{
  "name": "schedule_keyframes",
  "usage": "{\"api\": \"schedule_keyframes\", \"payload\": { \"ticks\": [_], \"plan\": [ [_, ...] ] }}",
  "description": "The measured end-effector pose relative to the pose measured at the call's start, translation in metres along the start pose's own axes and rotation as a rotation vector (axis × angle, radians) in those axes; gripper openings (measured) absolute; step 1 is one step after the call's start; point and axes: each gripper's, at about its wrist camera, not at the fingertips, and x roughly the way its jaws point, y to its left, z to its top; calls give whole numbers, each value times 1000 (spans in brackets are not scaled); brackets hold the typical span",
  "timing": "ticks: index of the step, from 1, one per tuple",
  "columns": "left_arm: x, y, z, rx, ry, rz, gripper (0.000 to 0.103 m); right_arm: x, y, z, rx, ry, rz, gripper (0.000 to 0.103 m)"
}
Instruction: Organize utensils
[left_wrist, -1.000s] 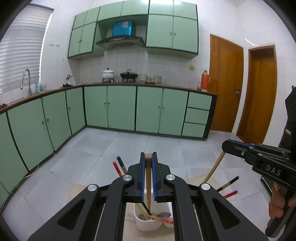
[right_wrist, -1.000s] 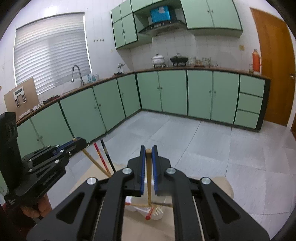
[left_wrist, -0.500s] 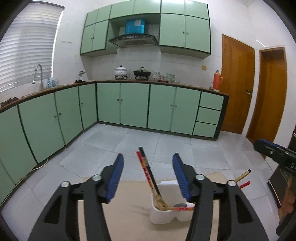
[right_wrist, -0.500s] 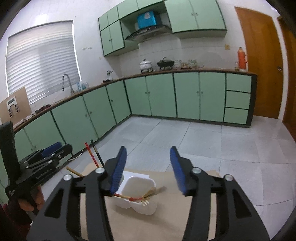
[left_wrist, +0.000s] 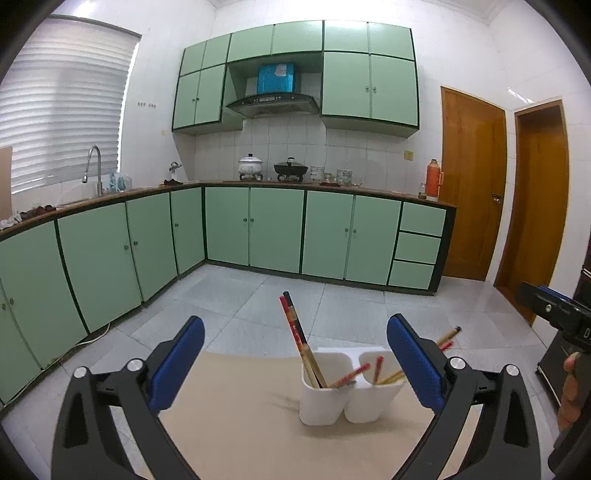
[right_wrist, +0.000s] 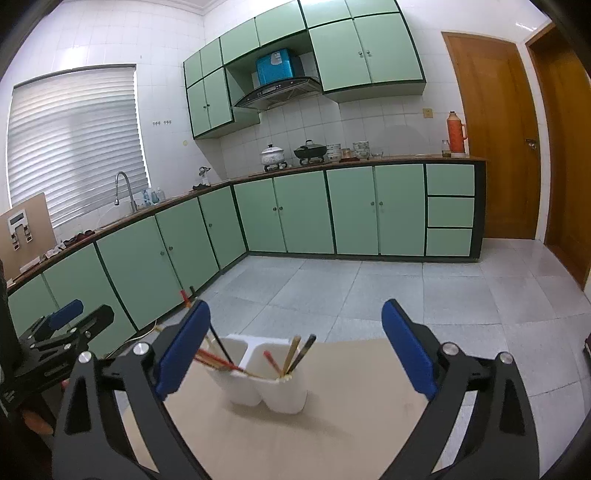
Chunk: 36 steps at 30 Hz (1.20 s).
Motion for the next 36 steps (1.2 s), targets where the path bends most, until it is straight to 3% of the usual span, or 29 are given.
{"api": "schedule_keyframes", "payload": {
  "ticks": [13,36],
  "plan": [
    [-45,-7,-14,-8,33,-17,97,-45,20,-16,-45,12,34,98],
    [-96,-22,-24,36,5,-26,97,-75,54,-38,-114,37,70,98]
  ]
}}
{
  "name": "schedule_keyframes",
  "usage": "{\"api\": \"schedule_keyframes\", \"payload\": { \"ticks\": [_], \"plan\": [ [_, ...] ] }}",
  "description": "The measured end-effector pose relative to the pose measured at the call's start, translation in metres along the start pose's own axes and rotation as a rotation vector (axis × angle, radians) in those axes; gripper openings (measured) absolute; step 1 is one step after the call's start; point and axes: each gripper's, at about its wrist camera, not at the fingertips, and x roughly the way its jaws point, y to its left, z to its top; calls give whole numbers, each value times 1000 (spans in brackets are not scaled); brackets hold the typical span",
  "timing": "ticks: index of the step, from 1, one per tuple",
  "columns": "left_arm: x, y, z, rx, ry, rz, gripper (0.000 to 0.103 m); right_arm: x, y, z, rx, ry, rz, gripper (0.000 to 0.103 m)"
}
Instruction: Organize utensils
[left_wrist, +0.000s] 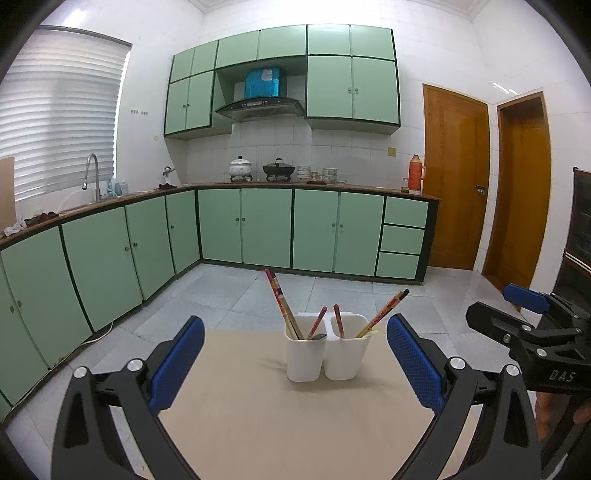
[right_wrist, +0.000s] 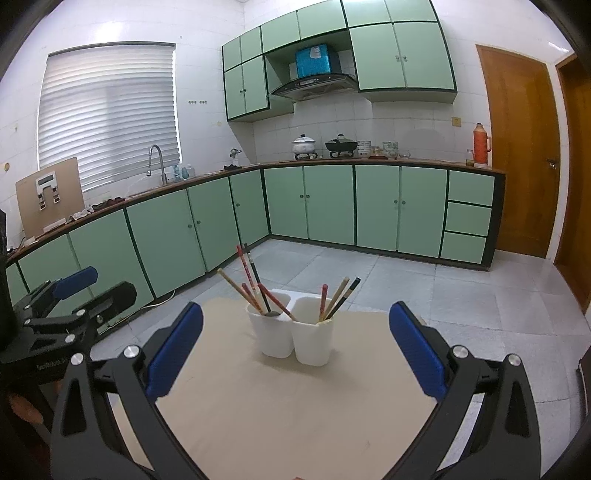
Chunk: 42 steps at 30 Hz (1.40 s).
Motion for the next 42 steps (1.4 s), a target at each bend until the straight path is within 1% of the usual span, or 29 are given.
{"api": "schedule_keyframes", "payload": {
  "ticks": [18,42],
  "plan": [
    [-7,-3,-3,5,-2,5,97,-4,7,1,-19,0,7,98],
    [-5,-6,-3,12,5,8,97,-3,8,0,-23,3,6,98]
  ]
}}
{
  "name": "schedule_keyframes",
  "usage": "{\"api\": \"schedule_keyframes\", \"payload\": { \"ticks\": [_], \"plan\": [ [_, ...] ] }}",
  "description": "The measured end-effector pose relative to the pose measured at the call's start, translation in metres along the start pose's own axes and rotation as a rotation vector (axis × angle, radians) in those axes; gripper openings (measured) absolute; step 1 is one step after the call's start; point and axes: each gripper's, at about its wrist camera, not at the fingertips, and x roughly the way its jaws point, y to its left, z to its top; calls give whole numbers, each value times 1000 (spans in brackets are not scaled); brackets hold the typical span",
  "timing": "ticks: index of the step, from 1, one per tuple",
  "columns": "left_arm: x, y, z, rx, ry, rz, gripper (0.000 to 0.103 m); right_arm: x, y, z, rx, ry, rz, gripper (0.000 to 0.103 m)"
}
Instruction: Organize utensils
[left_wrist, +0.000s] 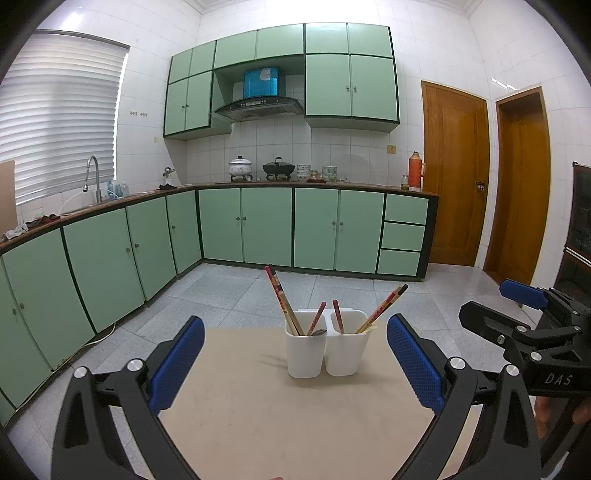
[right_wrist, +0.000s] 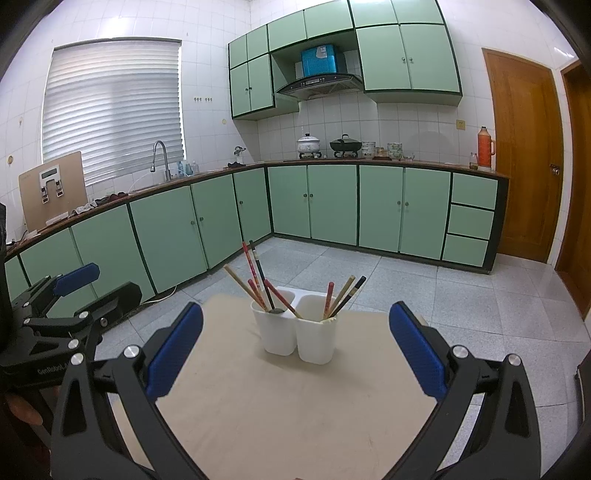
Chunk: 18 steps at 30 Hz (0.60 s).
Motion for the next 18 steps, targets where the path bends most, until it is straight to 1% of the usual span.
{"api": "schedule_keyframes", "payload": {
  "ticks": [18],
  "plan": [
    [0,1,0,1,1,0,97,3,1,-2,-4,3,3,98]
  ]
}}
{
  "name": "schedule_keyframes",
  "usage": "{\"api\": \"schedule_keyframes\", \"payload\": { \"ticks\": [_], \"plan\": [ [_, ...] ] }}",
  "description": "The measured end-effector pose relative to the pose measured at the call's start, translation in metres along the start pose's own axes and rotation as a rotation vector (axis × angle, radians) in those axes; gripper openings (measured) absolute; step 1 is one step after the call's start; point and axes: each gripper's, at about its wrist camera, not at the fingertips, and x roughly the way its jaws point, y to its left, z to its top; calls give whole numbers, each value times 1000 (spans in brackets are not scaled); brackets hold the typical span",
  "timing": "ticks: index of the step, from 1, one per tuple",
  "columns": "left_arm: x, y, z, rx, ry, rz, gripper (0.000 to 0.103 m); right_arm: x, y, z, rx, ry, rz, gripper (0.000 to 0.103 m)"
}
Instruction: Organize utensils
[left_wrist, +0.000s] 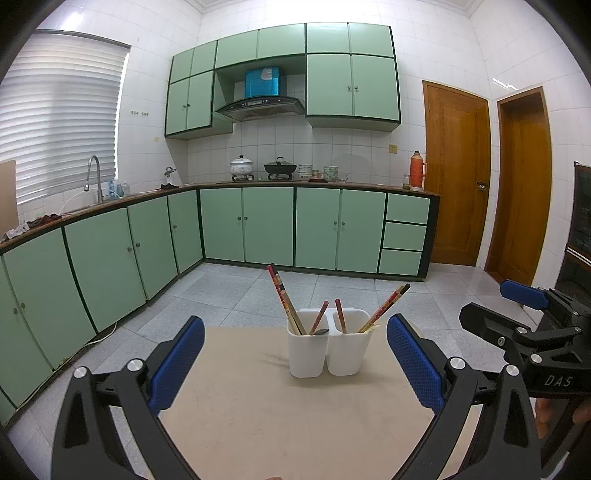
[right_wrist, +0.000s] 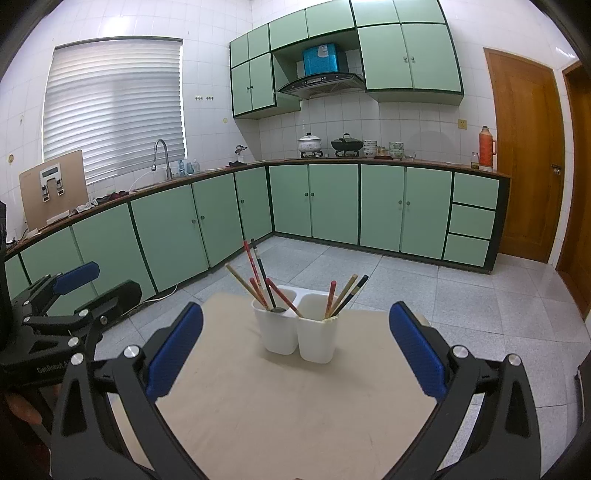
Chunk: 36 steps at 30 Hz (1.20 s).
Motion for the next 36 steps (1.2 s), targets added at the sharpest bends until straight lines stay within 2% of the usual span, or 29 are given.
{"api": "schedule_keyframes", "payload": {
  "ticks": [36],
  "plan": [
    [6,7,-2,-7,8,5,97,6,-1,-6,2,9,-7,98]
  ]
}}
